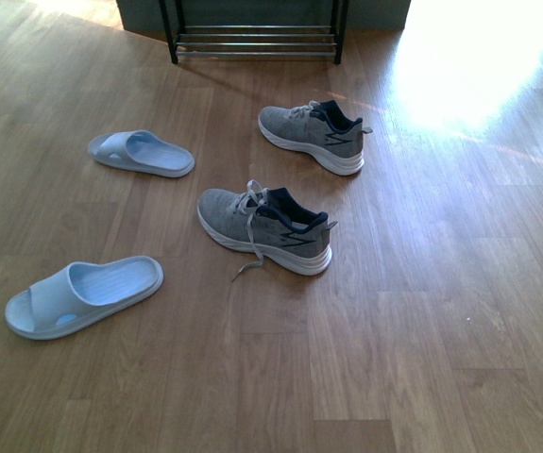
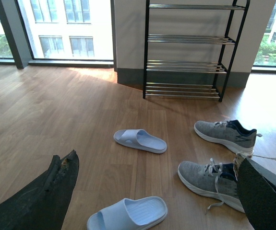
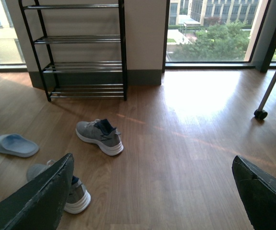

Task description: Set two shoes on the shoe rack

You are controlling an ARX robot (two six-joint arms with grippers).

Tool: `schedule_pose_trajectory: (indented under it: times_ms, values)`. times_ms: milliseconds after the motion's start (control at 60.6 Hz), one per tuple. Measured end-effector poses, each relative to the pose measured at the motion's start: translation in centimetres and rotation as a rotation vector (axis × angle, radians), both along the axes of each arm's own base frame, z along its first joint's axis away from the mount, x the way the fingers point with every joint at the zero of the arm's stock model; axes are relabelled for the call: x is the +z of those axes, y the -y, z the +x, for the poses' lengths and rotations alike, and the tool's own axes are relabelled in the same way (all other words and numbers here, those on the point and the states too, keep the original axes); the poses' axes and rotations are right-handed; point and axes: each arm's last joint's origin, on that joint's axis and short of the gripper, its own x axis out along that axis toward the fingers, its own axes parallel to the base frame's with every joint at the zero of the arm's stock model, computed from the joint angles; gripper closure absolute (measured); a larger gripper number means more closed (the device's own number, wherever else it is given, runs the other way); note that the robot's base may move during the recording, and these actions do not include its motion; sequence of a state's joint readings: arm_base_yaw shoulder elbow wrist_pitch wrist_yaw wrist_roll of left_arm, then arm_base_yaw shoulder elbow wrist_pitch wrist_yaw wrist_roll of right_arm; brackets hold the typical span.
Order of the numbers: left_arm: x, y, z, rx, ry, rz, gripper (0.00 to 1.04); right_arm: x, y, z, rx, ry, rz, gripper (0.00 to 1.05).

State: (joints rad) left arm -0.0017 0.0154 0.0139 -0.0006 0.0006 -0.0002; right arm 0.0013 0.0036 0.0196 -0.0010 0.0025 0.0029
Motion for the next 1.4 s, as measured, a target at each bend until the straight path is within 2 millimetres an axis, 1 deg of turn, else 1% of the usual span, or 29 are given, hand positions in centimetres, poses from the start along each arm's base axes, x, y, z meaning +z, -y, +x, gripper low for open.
schedule_pose_trajectory:
  times_ms: [1303,1353,1369,1386,1402]
  values:
    - [0.0,-0.01,0.0,0.002,0.0,0.0,0.09,-0.01,0.0,0.01,0.0,-0.001,0.0,0.09]
    - [-0.1,0.04,0.1,0.072,-0.044,-0.054,0.09,-0.01,0.0,0.01,0.0,-0.001,0.0,0.09]
    - [-0.18,0.1,0.27,0.14,-0.066,-0.096,0.09,-0.01,0.0,0.01,0.0,-0.001,0.0,0.09]
    - [-0.14,0.25,0.53,0.185,-0.074,-0.158,0.09,-0.01,0.0,0.01,0.0,-0.001,0.0,0.09]
    - [-0.13,0.33,0.71,0.211,-0.078,-0.183,0.09,-0.01,0.0,0.01,-0.001,-0.001,0.0,0.09]
